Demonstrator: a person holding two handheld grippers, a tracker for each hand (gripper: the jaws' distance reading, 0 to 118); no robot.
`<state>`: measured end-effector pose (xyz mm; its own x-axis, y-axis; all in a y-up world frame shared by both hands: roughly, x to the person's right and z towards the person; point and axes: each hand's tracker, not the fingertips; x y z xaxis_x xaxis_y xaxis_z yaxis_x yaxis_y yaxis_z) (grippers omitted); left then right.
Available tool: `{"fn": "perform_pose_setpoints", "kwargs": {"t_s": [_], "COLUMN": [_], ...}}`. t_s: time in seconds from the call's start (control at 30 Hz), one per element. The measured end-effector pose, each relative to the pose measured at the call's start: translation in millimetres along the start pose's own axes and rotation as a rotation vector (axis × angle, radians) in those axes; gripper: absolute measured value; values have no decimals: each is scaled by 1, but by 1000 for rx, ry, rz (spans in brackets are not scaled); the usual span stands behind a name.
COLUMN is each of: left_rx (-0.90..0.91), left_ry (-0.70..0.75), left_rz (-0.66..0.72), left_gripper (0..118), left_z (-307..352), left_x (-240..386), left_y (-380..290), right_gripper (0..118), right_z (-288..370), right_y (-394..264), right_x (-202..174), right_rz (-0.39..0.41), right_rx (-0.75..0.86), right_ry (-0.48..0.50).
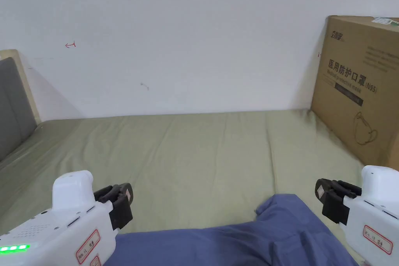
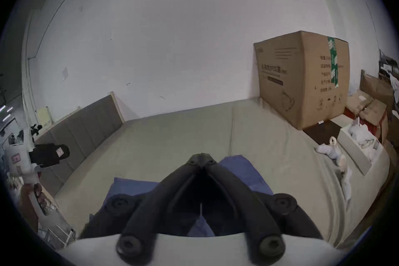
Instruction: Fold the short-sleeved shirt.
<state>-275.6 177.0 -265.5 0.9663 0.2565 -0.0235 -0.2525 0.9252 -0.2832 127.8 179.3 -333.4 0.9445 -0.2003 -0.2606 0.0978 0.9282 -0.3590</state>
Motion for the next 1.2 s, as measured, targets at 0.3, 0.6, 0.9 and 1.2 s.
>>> {"fn": "perform_pose_setpoints", "kwargs": {"t_s": [0.3,0.6,0.9,1.2], "left_rx": [-571,-787,-804,-548], "left_ry": [122,258,202,83], "left_rz": [-41,69,-183,-81], "left_gripper": [0,113,104,0], "left_z": [-130,-222,-240,-180], "left_x": [-109,-207,-189,-176], "left_y": [30,-65,-115,-47], "right_gripper": [0,0,0,0], "right_z": [-41,-83,-95,-132], "right_y": [2,-38,-55,-29], "right_x": [7,31,37,99], "right_rz": [81,-1,2,-51], "right_rx": [-80,-247,-323,-313], "right_ry": [0,0,-42,-35]}}
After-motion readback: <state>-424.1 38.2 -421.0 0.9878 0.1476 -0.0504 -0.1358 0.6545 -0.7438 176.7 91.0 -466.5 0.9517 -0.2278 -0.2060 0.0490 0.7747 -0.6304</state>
